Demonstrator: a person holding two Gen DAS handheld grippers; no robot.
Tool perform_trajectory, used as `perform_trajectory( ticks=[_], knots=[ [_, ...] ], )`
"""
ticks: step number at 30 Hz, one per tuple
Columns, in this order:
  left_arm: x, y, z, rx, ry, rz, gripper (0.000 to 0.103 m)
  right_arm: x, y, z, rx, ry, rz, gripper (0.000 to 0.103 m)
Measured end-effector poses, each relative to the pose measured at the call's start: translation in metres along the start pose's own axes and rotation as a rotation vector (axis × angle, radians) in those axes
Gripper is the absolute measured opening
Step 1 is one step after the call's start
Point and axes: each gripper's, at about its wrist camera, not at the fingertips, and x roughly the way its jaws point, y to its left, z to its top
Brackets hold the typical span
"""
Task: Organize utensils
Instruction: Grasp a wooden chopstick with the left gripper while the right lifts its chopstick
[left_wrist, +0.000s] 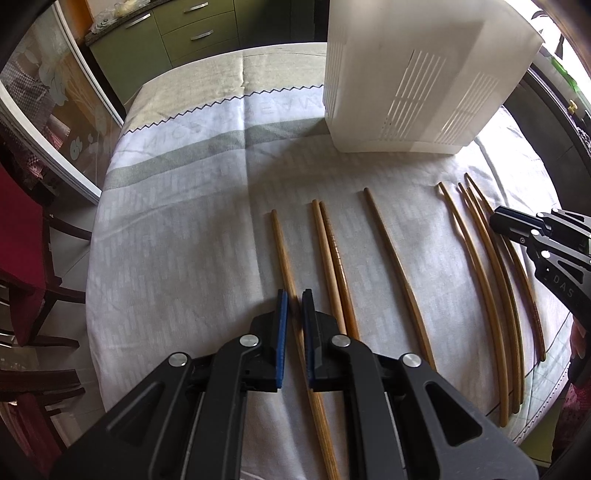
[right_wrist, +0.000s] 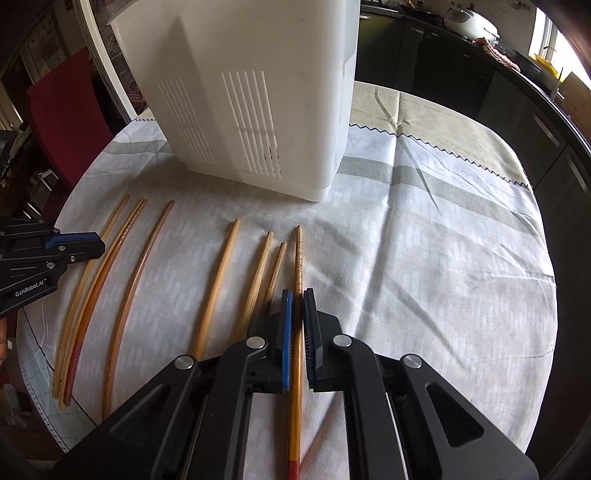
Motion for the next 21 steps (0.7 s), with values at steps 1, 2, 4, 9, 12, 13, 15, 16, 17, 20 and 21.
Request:
perform_trajectory(
  ticks=[1, 2, 4, 9, 12, 13, 15, 16, 17, 20, 21],
  knots=[
    [0.000, 0.000, 0.000, 0.000, 0.002, -0.002, 0.008, -0.001, -0.001, 0.001, 0.004, 0.002, 0.004, 0.007],
    [-0.001, 0.000, 0.000, -0.003, 0.004, -0.006, 0.007, -0.001, -0.002, 0.002, 0.011, 0.001, 0.010, 0.007],
    [0.000, 0.002, 0.000, -0.009, 0.011, -0.020, 0.006, -0.005, -0.002, 0.004, 0.018, -0.017, 0.016, 0.007],
    [-0.009, 0.006, -0.005, -0.020, -0.005, -0.043, 0.006, -0.037, -0.005, 0.004, 0.036, -0.097, 0.043, 0.007],
    [-0.028, 0.009, -0.007, -0.021, -0.051, -0.050, 0.006, -0.061, -0.009, 0.003, 0.045, -0.155, 0.052, 0.007],
    [-0.036, 0.009, -0.009, -0.019, -0.072, -0.049, 0.006, -0.069, -0.010, 0.002, 0.048, -0.173, 0.056, 0.007],
    [-0.054, 0.008, -0.011, -0.012, -0.118, -0.046, 0.006, -0.085, -0.010, -0.002, 0.054, -0.209, 0.065, 0.007],
    [-0.063, 0.007, -0.012, -0.007, -0.140, -0.044, 0.006, -0.093, -0.009, -0.004, 0.055, -0.227, 0.066, 0.007],
    [-0.072, 0.006, -0.014, -0.002, -0.163, -0.041, 0.006, -0.101, -0.008, -0.006, 0.055, -0.244, 0.067, 0.007],
    [-0.097, 0.006, -0.019, 0.005, -0.223, -0.047, 0.006, -0.122, -0.005, -0.014, 0.052, -0.283, 0.071, 0.007],
    [-0.106, 0.005, -0.021, 0.007, -0.245, -0.049, 0.006, -0.127, -0.005, -0.016, 0.052, -0.296, 0.072, 0.007]
  ],
)
